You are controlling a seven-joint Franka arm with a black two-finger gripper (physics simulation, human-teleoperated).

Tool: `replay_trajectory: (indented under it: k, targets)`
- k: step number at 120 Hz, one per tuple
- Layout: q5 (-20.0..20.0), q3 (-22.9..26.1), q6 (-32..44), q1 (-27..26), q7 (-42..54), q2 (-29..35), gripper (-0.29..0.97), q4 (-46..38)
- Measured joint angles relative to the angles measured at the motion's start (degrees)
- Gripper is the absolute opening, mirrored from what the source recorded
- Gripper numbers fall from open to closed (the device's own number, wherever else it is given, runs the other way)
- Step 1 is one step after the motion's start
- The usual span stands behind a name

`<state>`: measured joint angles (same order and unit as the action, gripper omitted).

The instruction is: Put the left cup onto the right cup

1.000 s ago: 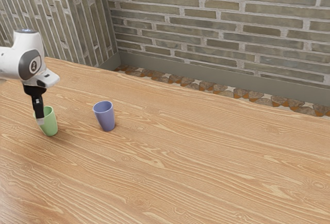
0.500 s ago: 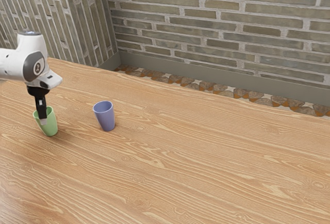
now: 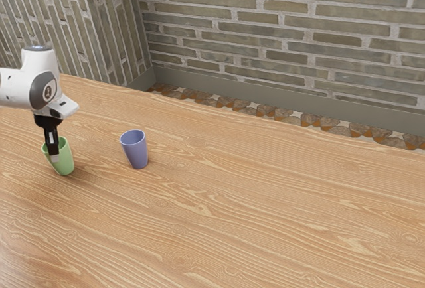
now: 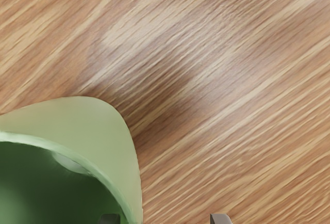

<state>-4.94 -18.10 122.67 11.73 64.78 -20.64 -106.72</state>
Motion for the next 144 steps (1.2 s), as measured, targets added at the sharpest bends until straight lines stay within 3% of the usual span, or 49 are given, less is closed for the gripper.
replay_trajectory:
  k: [49, 144]
  targets:
    - [0.0, 0.0, 2.6, 0.1, 1.3, -0.9, -0.07, 0.0]
    - [-0.2, 0.0, 4.0, -0.3, 1.9, 0.3, -0.11, 0.7]
